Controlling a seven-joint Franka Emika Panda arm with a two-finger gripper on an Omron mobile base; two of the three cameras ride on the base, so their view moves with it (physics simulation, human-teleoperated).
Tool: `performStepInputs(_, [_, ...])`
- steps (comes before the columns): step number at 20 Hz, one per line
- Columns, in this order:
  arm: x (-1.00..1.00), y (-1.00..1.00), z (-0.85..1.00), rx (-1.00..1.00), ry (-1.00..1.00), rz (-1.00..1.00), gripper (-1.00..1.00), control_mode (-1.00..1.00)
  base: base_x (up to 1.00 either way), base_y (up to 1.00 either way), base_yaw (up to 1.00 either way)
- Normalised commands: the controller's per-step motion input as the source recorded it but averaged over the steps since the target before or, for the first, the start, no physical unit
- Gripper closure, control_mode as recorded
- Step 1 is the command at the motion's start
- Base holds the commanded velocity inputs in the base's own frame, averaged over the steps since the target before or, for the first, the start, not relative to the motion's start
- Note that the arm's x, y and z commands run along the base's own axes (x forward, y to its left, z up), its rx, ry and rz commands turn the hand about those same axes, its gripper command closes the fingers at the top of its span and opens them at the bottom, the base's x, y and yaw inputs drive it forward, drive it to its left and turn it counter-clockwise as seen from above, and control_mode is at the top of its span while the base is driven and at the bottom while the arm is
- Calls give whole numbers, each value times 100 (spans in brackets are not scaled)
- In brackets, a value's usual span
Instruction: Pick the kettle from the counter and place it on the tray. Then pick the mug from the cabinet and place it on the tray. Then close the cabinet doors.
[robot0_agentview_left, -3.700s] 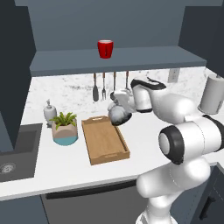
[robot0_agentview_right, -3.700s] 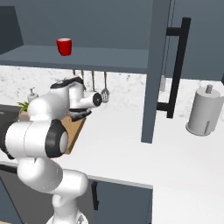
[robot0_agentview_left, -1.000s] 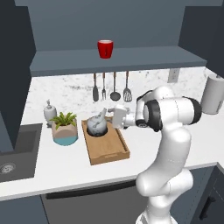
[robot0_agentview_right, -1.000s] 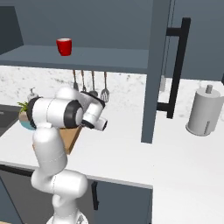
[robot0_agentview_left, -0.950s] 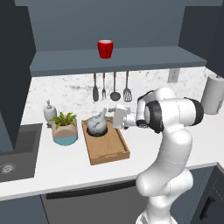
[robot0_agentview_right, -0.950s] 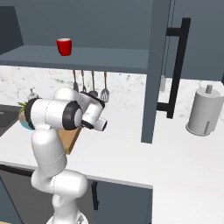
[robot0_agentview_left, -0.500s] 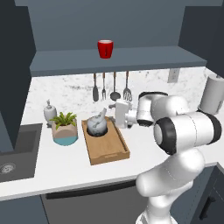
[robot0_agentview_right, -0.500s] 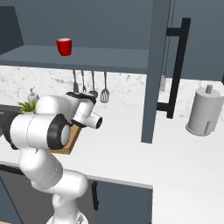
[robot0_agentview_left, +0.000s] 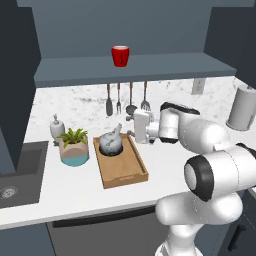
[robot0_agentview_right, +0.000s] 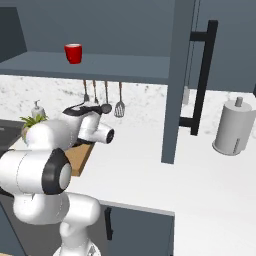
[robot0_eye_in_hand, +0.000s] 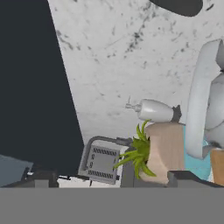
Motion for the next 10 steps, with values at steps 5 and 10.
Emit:
performStepInputs(5, [-38,-6,89,-45,0,-8,-100,-100,0,0,0])
performStepInputs(10, [-62,-2,77,-57,1,-12,-100,-100,0,0,0])
